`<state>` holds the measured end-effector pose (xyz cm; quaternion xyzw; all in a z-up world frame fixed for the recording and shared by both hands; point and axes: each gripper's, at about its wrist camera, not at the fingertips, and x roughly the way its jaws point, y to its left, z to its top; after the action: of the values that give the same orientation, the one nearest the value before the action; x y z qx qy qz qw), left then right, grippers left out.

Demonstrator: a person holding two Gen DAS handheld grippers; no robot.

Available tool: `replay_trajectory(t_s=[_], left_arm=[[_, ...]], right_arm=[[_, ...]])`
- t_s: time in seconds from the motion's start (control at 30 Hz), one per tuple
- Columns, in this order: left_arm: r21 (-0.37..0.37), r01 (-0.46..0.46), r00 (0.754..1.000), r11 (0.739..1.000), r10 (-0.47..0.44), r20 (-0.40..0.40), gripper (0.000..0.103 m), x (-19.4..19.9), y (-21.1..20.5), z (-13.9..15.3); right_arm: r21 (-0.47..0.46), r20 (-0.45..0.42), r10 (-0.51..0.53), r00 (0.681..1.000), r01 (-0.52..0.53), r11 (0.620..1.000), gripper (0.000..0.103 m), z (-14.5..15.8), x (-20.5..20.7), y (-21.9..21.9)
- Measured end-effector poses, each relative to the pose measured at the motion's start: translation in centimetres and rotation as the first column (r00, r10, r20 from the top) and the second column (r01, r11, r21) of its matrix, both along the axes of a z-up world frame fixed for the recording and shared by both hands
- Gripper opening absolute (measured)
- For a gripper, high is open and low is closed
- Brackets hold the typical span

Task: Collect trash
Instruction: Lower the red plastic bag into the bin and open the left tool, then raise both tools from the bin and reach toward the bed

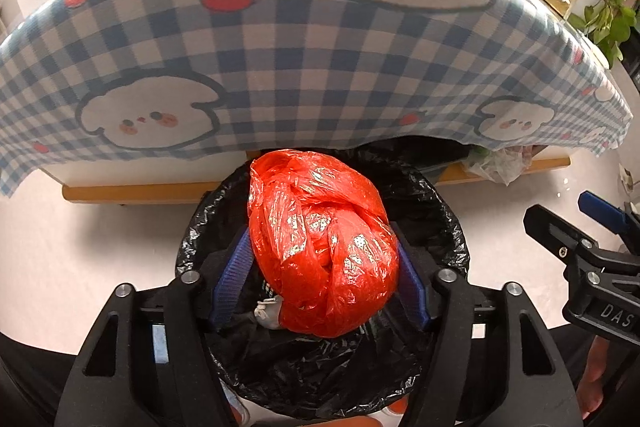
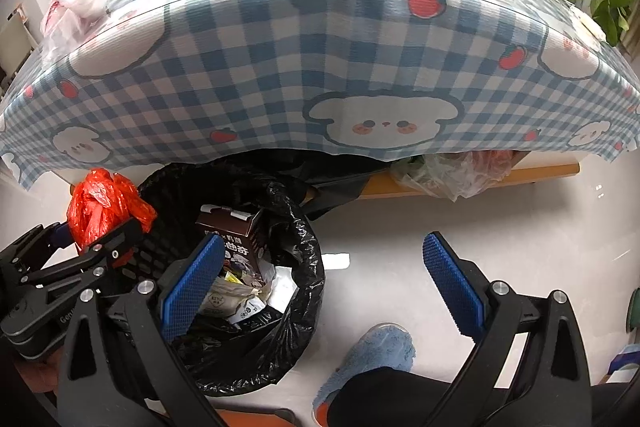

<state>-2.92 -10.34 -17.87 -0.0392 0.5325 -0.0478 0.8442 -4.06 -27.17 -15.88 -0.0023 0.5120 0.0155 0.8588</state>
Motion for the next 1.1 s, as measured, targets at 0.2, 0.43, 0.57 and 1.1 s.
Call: replay_trajectory(t_s=[0.2,0.43,0.57,1.1], left_arm=[[0.016,-0.006,1.000,1.000,0.006,0.007,0.086,0.2,0.0,-0.1],[0.019,-0.011,1.000,1.000,0.010,0.027,0.097,0.2,0.4,0.5],[0.001,-0.009,0.999,1.000,0.009,0.040,0.097,-0.2,1.2,1.7],[0.010,-0.020,0.995,1.000,0.019,0.099,0.097,-1.4,3.2,5.8]], right_arm=[[-0.001,-0.004,-0.004,1.000,0.004,1.000,0.095,-0.1,0.4,-0.1],[-0.009,-0.008,-0.007,1.000,0.007,1.000,0.095,0.0,0.8,0.1],[0.008,0.006,-0.003,1.000,0.003,1.000,0.095,0.8,0.7,0.3],[0.001,0.082,0.011,0.997,-0.011,1.000,0.095,4.6,-0.6,1.3]])
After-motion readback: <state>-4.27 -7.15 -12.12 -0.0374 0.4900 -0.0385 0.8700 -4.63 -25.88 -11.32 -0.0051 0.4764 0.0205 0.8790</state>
